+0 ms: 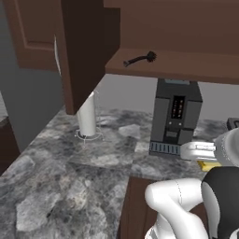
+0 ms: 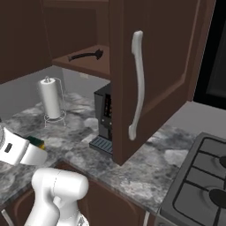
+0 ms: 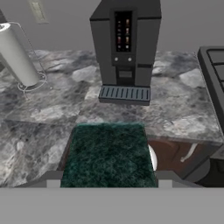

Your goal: Locate and retrieve the dish brush and sponge from the cabinet. Place them next to the sink.

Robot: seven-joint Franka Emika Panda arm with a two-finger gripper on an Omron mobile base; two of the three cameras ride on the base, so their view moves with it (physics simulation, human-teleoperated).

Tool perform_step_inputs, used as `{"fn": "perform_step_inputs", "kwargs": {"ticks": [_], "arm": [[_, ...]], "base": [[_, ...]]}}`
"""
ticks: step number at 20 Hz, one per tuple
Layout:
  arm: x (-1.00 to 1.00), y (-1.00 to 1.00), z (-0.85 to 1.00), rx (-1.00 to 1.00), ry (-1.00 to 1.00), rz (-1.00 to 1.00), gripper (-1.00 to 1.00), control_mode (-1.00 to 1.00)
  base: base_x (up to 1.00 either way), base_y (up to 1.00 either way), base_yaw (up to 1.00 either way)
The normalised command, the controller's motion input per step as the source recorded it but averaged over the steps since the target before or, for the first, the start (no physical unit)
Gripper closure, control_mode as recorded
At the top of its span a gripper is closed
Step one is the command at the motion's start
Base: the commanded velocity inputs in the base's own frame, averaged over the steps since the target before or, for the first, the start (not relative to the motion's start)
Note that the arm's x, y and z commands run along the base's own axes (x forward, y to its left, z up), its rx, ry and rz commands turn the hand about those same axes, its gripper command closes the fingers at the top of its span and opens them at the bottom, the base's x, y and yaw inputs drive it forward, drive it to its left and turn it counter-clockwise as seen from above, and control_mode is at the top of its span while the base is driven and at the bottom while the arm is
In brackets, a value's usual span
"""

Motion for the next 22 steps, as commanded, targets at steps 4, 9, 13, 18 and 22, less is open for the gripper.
{"fn": "perform_step_inputs", "kwargs": {"ticks": [4,9,13,18,22], "arm": [[0.00,0.00,0.00,0.00,0.00,0.00,1.00,1.00],[0.00,0.00,0.00,0.00,0.00,0.00,1.00,1.00],[0.00,0.00,0.00,0.00,0.00,0.00,1.00,1.00],[0.00,0.00,0.00,0.00,0.00,0.00,1.00,1.00],[0.00,0.00,0.00,0.00,0.00,0.00,1.00,1.00]], "base": [[-0.71,0.86,0.04],[-0.30,0.75,-0.14],[-0.38,0.72,-0.16],[-0.80,0.89,-0.04],[-1.00,0.71,0.00]]}}
